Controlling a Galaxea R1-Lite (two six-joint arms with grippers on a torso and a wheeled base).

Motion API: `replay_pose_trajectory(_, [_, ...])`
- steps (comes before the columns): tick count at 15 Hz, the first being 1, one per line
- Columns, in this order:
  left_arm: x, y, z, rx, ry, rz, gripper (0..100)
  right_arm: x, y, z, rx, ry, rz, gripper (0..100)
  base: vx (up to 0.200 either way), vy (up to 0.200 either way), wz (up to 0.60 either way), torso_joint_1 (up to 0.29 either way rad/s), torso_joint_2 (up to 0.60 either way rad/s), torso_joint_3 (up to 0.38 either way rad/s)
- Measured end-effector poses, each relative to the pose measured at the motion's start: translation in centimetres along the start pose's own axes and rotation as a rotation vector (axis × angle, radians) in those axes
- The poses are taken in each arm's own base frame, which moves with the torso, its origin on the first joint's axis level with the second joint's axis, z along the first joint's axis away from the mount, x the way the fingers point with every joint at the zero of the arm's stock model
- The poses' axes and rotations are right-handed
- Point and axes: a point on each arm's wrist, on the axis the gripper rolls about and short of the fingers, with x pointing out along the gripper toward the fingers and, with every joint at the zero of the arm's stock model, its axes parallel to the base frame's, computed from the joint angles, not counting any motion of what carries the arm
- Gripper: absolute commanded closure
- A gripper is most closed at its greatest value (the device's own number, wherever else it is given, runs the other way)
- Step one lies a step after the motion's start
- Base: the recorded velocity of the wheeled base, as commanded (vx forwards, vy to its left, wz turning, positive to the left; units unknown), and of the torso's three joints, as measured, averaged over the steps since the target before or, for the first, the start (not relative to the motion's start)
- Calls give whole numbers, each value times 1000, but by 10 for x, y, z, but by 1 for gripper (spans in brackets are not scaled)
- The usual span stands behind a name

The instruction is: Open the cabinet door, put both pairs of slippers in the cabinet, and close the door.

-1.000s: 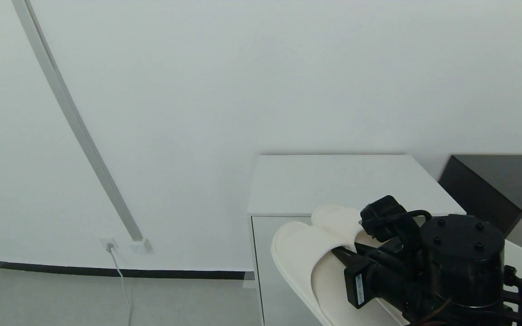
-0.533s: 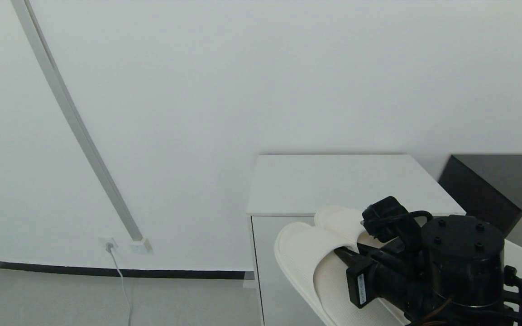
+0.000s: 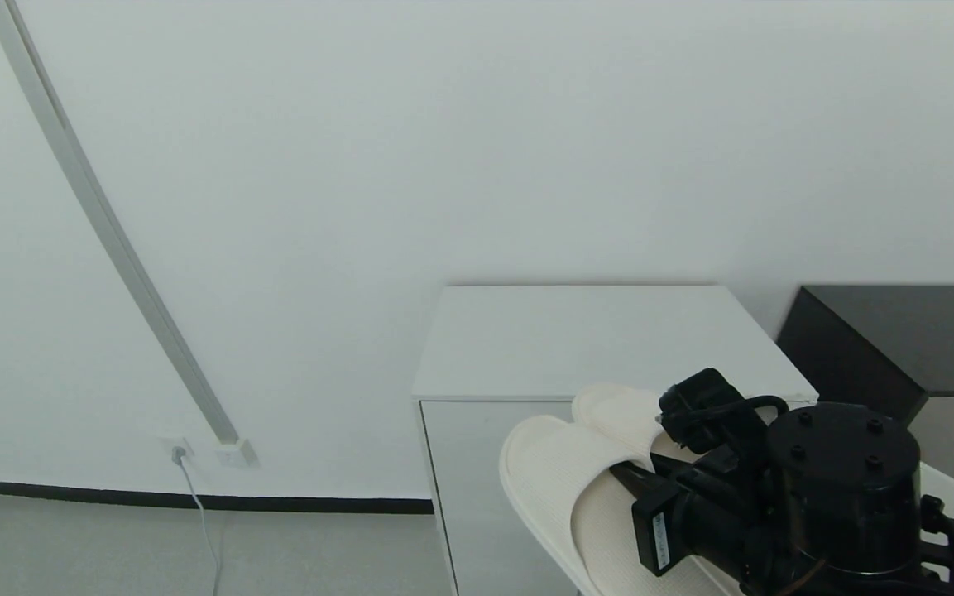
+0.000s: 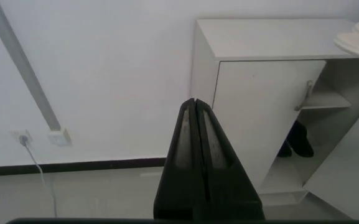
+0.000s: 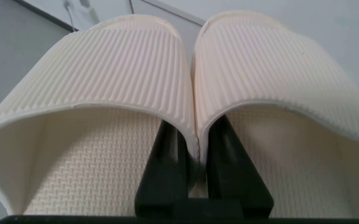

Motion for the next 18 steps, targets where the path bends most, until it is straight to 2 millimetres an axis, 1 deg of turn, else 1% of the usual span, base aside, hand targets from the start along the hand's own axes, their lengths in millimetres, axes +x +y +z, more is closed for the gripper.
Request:
replay_pose_trajectory(11, [0, 0, 0, 0, 0, 0, 100, 0, -3, -5, 2, 2, -7, 100, 0, -200, 0, 2, 1, 2])
replay_pose_trajectory(18, [0, 0, 0, 0, 1, 0, 100, 3, -6, -6, 12, -22, -21, 100, 0, 0, 0, 0, 0, 0])
